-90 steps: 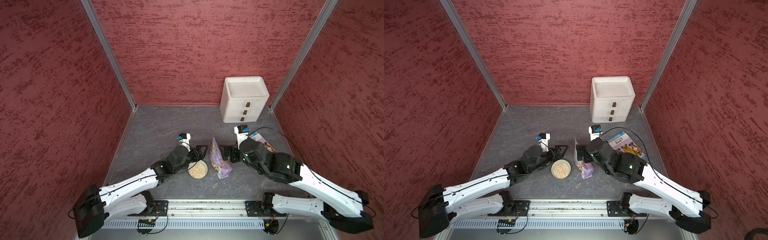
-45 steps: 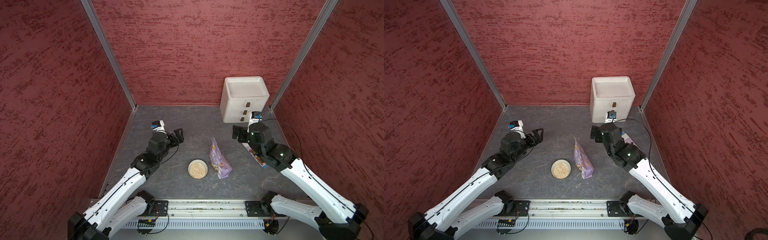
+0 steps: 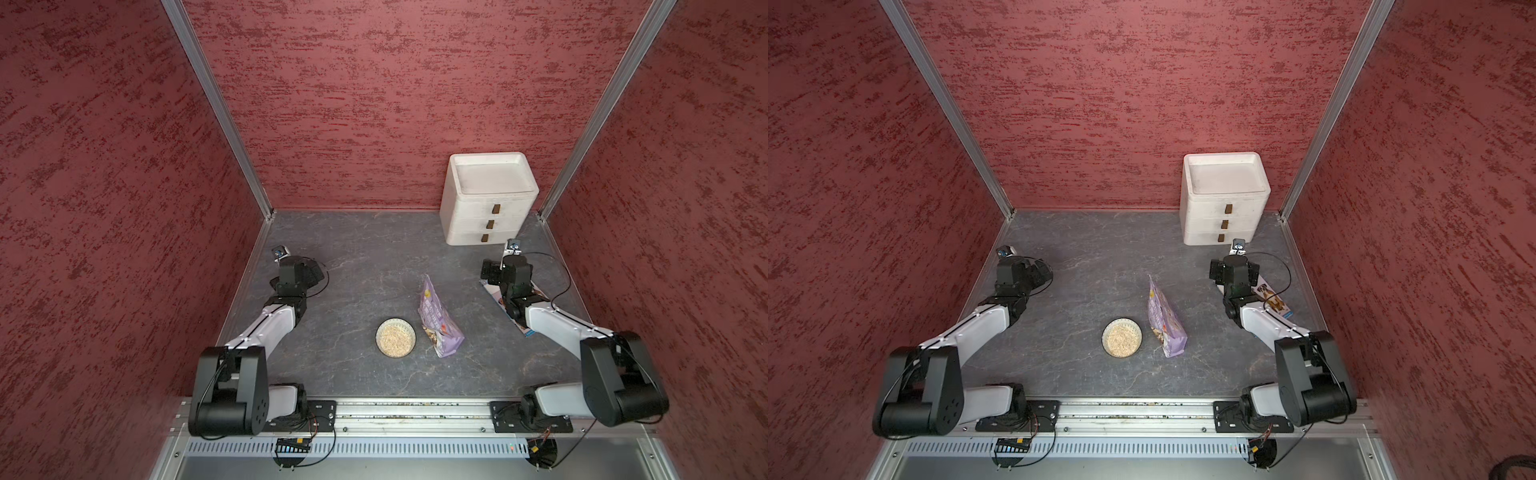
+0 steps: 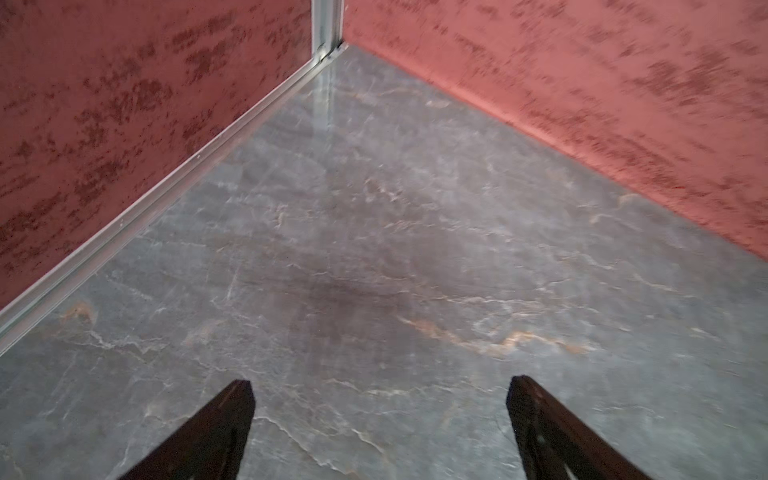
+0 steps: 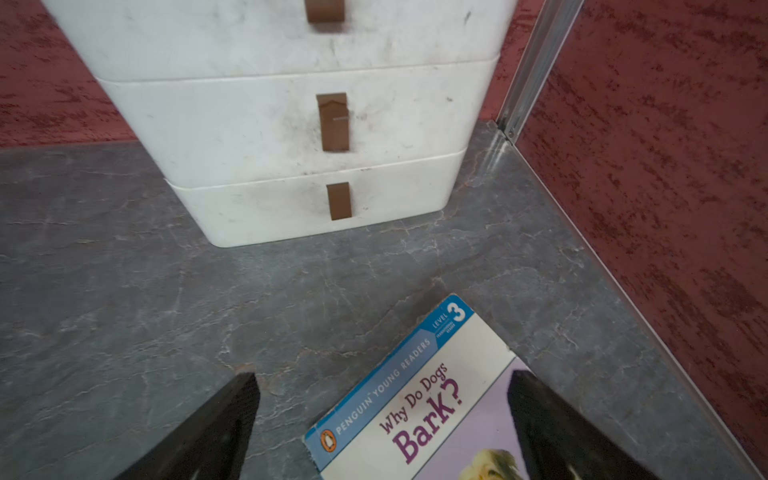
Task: Pour the oats into the breakfast bowl
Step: Reset both arms
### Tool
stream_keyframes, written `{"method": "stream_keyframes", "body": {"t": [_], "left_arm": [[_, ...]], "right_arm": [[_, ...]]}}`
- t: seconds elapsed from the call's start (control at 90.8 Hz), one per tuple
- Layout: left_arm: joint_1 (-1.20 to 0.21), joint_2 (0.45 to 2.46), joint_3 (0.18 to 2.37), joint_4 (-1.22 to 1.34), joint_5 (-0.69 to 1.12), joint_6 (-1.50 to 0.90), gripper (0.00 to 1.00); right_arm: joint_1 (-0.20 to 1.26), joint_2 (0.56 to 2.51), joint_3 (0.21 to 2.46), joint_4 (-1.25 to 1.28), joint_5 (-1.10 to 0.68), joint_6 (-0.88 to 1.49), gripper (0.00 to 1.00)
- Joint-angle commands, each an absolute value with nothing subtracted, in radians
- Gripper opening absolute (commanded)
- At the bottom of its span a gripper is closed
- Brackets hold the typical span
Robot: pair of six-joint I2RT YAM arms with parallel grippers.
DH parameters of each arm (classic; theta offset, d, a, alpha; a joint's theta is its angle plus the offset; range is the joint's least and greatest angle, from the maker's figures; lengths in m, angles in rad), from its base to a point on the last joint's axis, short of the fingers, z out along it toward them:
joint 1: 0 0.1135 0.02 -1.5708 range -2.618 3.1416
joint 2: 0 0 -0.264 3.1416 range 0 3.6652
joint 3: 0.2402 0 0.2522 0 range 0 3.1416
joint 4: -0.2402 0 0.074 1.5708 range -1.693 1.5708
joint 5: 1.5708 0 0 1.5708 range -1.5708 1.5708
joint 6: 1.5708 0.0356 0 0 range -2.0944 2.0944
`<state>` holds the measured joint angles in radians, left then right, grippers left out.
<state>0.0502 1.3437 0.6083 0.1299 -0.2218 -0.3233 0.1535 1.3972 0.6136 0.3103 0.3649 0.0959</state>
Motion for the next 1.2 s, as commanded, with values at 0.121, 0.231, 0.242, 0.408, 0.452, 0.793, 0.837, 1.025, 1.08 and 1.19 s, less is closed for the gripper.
{"method": "stream_keyframes", "body": {"t": [0.121,0.231,0.242,0.408,0.452,0.793,0.837,1.025,1.08,1.19], "left_arm": [[0.111,1.404,0.62,0.32,-0.166,-0.169,1.0],[0.11,1.399,0.496,0.545,-0.142,-0.151,1.0],[0.109,1.4,0.488,0.563,-0.135,-0.15,1.0],[0.084,1.432,0.465,0.638,-0.114,-0.114,1.0],[0.076,1.442,0.457,0.671,-0.096,-0.093,1.0],[0.034,1.532,0.341,0.974,-0.061,-0.028,1.0],[0.032,1.523,0.347,0.956,-0.072,-0.035,1.0],[0.022,1.526,0.347,0.958,-0.101,-0.03,1.0],[0.021,1.529,0.346,0.968,-0.099,-0.026,1.0],[0.021,1.528,0.349,0.96,-0.097,-0.023,1.0]], "right_arm": [[0.048,1.389,0.611,0.494,0.4,0.066,0.99],[0.046,1.354,0.575,0.496,0.331,0.052,0.98],[0.046,1.352,0.572,0.496,0.329,0.055,0.99],[0.046,1.355,0.467,0.572,0.286,0.065,0.99],[0.046,1.368,0.415,0.69,0.289,0.068,0.99],[0.045,1.538,0.322,1.018,0.136,-0.003,0.99],[0.046,1.557,0.318,1.062,0.157,-0.003,0.98],[0.045,1.549,0.356,0.98,0.189,0.008,0.99],[0.046,1.548,0.368,0.953,0.177,0.003,0.99],[0.045,1.549,0.368,0.958,0.144,-0.007,0.99]]}}
